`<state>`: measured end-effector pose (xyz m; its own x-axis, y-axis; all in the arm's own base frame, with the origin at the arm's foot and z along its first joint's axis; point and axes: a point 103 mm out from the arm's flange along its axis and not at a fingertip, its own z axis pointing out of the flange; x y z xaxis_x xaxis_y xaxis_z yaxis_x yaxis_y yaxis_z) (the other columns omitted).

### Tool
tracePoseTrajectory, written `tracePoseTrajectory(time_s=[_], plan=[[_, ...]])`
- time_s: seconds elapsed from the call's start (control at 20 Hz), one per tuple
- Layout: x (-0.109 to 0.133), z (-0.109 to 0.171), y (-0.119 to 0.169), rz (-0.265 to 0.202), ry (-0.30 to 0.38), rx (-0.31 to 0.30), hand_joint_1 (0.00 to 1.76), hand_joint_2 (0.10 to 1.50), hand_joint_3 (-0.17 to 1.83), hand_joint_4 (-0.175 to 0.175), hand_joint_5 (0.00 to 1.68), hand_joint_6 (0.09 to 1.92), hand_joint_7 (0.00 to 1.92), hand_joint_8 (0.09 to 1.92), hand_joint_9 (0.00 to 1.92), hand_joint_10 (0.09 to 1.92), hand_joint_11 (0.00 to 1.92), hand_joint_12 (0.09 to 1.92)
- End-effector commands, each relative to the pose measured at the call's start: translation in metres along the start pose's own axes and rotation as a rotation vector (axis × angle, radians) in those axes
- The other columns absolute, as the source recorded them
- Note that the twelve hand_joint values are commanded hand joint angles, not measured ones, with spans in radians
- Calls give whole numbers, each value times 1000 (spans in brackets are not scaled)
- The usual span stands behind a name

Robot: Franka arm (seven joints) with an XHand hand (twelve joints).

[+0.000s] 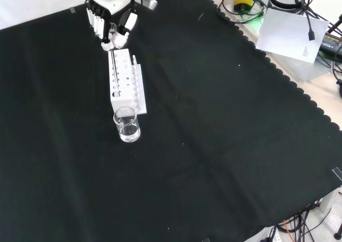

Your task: Put the glass rod back on the white test tube rack.

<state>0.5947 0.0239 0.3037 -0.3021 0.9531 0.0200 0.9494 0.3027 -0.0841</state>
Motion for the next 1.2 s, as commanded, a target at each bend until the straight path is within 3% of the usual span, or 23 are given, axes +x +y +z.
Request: tracePoseTrajectory(time_s=[0.05, 0.4, 0.85, 1.2], plan=[[-10, 23, 5, 8, 13, 35, 1300, 1047, 1, -175, 1151, 415, 1169, 1009, 1613, 879, 1430, 955], [-13, 35, 10, 9, 26, 44, 1300, 1047, 1, -175, 1151, 415, 1168, 1010, 1614, 879, 1431, 955], [-22, 32, 2, 31, 46, 33, 1300, 1047, 1, -175, 1149, 417, 1168, 1010, 1615, 879, 1430, 955], [-19, 40, 0, 22, 70, 35, 1300, 1048, 1, -175, 1148, 421, 1168, 1011, 1617, 879, 1430, 956]])
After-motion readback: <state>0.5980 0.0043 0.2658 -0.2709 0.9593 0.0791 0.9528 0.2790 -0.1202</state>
